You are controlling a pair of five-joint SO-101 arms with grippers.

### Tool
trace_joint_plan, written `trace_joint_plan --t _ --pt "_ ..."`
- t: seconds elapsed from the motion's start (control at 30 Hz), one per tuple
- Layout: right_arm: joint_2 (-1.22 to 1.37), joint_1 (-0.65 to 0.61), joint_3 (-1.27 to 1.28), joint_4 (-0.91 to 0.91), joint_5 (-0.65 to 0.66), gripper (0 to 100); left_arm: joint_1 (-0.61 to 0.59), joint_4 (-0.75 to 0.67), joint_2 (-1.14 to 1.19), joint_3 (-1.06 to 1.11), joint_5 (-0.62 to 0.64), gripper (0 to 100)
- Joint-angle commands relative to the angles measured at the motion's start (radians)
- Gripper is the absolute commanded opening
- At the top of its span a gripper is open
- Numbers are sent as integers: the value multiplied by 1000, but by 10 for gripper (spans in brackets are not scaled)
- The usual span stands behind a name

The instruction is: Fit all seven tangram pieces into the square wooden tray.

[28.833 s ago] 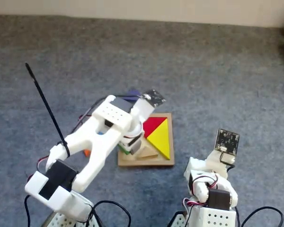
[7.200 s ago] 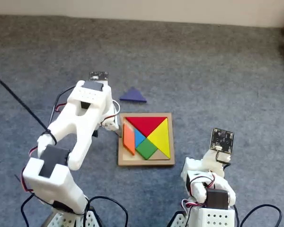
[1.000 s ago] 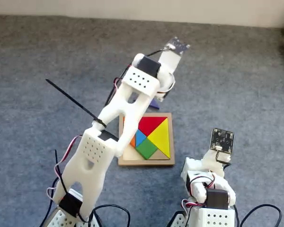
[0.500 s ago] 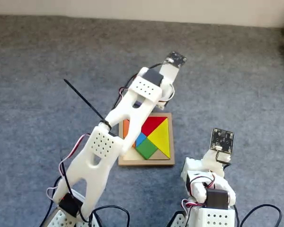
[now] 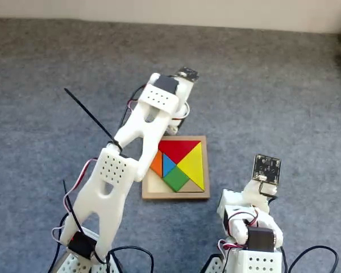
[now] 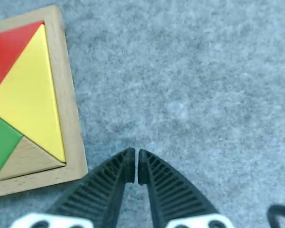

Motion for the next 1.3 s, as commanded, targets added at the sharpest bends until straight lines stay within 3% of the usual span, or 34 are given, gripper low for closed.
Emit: trace_joint_plan --t 0.0,0.6,0.97,1.13,1.27 --pt "-22 -8 136 8 6 33 -58 37 -25 -12 -34 5" --pt "-22 -10 136 8 6 33 -107 38 -214 -10 -35 5" --pt "-22 -10 136 8 6 33 -136 -170 -58 -10 -32 5" --pt "-22 -10 136 8 6 33 -136 -147 -24 -7 -46 5" --pt "-22 -10 136 8 6 33 -139 -11 -24 -10 -80 5"
